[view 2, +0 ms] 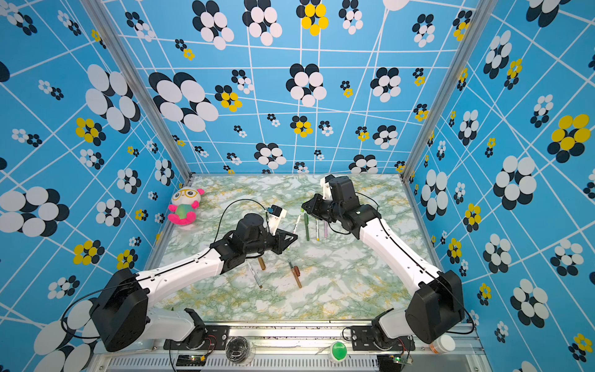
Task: Insert the pens into the pen caps
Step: 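Align the lime-green cap above the white marker tip with the right gripper, then press the lime-green cap down onto the white marker tip with the right gripper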
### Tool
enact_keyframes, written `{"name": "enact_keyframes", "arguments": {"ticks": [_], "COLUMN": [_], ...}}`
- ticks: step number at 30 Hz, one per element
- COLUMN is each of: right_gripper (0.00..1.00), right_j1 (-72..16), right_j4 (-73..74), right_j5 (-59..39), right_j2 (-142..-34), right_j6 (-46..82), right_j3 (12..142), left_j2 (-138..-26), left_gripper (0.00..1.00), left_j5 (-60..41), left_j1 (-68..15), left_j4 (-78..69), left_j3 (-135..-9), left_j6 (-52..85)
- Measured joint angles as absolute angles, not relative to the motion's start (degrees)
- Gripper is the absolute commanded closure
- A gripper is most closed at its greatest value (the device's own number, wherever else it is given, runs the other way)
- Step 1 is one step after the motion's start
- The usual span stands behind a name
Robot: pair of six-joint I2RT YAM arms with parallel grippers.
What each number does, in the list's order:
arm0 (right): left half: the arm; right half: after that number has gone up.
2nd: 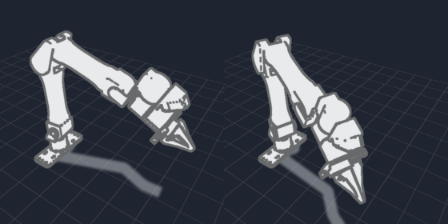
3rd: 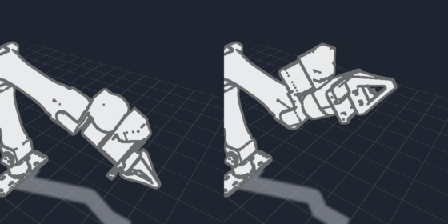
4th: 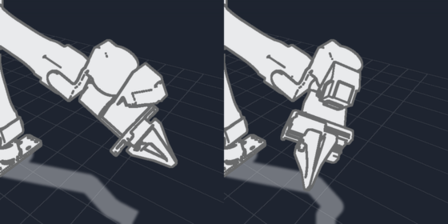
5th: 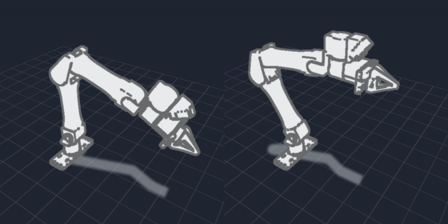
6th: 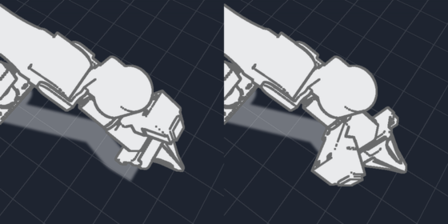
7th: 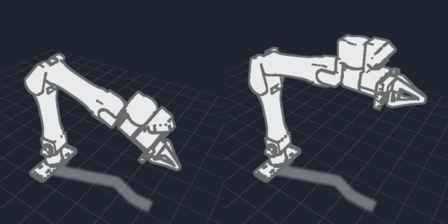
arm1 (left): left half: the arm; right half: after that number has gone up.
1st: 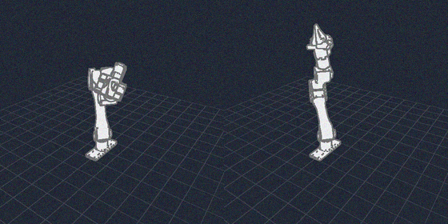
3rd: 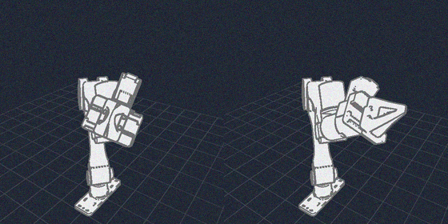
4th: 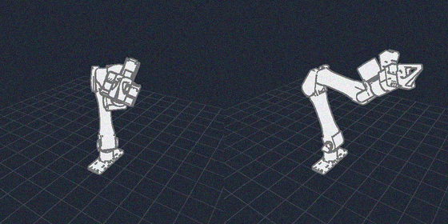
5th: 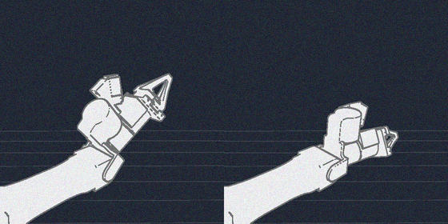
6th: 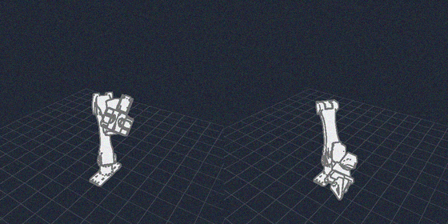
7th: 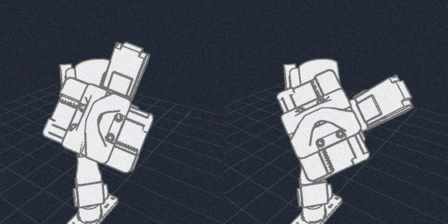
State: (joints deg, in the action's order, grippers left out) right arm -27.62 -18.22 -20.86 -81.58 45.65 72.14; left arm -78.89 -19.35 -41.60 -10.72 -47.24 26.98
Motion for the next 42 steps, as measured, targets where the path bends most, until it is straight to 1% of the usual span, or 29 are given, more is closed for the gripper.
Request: {"name": "enact_keyframes", "arguments": {"ticks": [42], "right_gripper": [1.00], "right_j1": [-27.99], "right_j4": [-17.47], "right_j5": [-21.78], "right_j2": [-83.59], "right_j6": [46.76], "right_j3": [71.72], "left_j2": [-78.61], "left_gripper": [1.00], "left_j5": [-19.03], "left_j1": [-41.60], "left_j4": [-10.74], "left_j3": [-47.24], "left_j6": [26.98]}}
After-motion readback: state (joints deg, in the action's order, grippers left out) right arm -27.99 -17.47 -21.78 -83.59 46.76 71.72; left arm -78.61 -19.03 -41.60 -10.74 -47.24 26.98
